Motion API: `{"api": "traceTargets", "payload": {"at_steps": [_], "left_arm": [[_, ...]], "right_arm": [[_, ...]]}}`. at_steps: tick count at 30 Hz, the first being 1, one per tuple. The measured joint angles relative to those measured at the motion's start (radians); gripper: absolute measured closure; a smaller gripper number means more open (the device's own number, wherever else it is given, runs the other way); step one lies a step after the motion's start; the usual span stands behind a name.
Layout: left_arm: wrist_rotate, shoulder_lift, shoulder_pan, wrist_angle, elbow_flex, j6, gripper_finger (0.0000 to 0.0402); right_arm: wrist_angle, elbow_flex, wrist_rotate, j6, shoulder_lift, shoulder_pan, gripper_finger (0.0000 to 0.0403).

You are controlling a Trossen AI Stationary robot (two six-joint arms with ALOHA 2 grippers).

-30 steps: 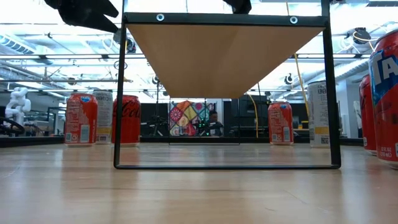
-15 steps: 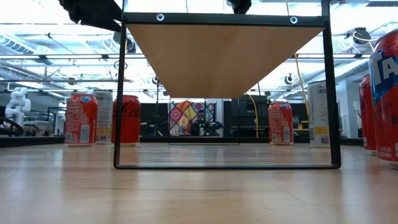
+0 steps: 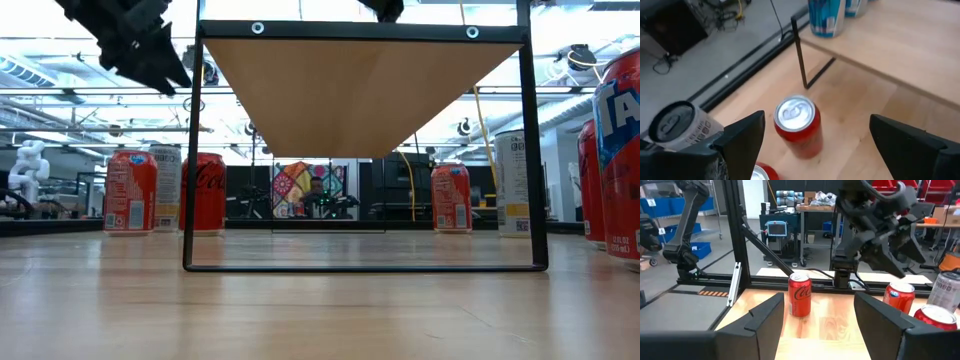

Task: Place canned beverage on shelf
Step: Put the middle red soda can on the shelf

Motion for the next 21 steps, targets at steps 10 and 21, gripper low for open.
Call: {"api": "traceTargets", "payload": {"at_steps": [10, 21], "left_arm": [[0.013, 0.062, 0.041, 0.004, 0.0, 0.078, 0.0041], [0.153, 0.104, 0.054, 0.023, 0.0, 0.118, 0.0041]], "right_arm": [[-0.002, 0.0, -0.002, -0.144, 0.0, 0.002, 0.0187], [-0.055, 0.0, 0.126, -0.059, 0.001, 0.002, 0.0187]]}}
